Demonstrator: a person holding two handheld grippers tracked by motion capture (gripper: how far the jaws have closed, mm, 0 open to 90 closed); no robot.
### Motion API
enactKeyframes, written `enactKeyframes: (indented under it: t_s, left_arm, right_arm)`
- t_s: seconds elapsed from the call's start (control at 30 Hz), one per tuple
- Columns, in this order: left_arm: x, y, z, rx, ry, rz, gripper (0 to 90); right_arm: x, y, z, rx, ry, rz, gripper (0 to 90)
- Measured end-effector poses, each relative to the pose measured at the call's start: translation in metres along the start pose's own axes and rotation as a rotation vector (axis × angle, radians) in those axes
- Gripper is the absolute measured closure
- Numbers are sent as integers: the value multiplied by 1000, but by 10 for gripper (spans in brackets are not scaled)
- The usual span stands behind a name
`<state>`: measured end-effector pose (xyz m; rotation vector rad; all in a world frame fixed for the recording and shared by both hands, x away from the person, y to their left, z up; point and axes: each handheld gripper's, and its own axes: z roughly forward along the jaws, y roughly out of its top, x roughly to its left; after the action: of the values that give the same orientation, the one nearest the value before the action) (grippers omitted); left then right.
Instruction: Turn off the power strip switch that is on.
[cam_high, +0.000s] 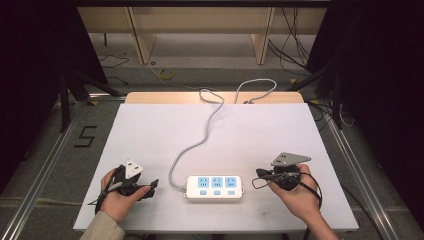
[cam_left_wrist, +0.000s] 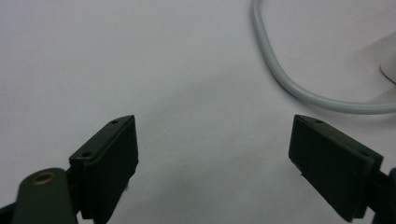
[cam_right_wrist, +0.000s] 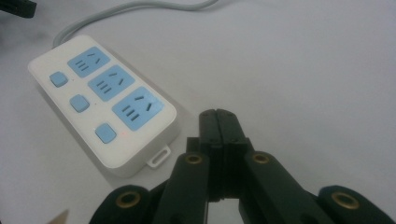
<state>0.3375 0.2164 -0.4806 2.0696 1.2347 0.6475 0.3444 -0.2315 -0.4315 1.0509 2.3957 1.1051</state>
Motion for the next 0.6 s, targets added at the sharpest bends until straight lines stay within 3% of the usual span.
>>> enactKeyframes:
  t_s: [0.6]
  left_arm:
    - [0,0,0,0,1,1,155]
  right_arm:
    - [6,4,4,17,26,-17,900]
